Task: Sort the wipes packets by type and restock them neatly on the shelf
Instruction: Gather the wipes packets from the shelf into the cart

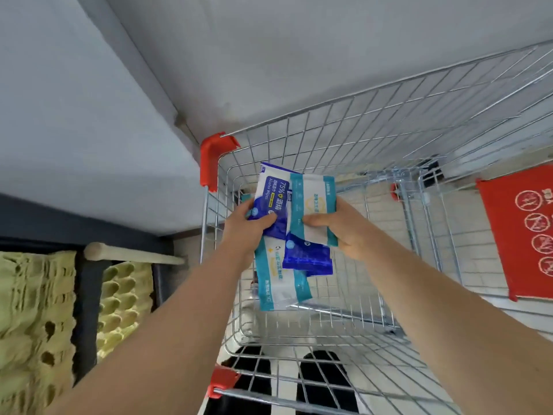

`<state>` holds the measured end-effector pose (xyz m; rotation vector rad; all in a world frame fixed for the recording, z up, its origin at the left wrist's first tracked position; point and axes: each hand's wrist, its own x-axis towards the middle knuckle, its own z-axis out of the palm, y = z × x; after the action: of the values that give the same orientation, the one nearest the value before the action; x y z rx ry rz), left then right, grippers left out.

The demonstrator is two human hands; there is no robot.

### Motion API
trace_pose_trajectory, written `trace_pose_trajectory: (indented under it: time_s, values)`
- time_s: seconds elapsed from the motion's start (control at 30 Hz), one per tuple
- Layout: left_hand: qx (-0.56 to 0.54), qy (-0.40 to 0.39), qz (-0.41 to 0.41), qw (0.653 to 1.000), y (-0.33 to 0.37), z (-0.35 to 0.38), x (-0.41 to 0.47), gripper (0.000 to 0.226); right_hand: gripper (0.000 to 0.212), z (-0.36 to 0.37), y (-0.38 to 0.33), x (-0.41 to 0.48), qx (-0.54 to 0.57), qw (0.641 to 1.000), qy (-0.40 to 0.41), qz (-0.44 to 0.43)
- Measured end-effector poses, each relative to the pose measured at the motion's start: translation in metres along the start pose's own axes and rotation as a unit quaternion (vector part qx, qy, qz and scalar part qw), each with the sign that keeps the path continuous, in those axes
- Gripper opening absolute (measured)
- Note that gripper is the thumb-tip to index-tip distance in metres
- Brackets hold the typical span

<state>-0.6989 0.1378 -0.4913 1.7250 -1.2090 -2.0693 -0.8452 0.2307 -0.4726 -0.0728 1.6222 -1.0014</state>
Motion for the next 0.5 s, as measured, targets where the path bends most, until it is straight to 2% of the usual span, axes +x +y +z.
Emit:
trace_pose_trajectory:
  time_s: [0.17,0.27,0.3,0.37,0.4,0.5]
  values:
    - [0.039,0.071,0.017,0.997,-0.036,0.002,0.054,0.049,0.032,0.002,0.02,0.054,-0.081,0.996,0.001,-0.031]
    - [0.11,0.111,0.042,0.987,-0.05,0.006,0.066,0.047,0.022,0.003,0.028,0.078,-0.168,0.984,-0.013,-0.057]
    - [0.147,0.128,0.055,0.979,-0.053,0.008,0.065,0.046,0.036,0.0,0.032,0.086,-0.186,0.981,0.0,-0.06]
    - [0.19,0.157,0.076,0.966,-0.056,0.01,0.062,0.048,0.082,-0.009,0.039,0.098,-0.231,0.971,0.027,-0.06]
    - [0.199,0.168,0.08,0.962,-0.055,0.01,0.058,0.049,0.087,-0.012,0.039,0.098,-0.253,0.965,0.031,-0.062]
    - [0.203,0.18,0.07,0.96,-0.048,0.012,0.038,0.047,0.061,-0.013,0.027,0.071,-0.298,0.95,0.041,-0.079]
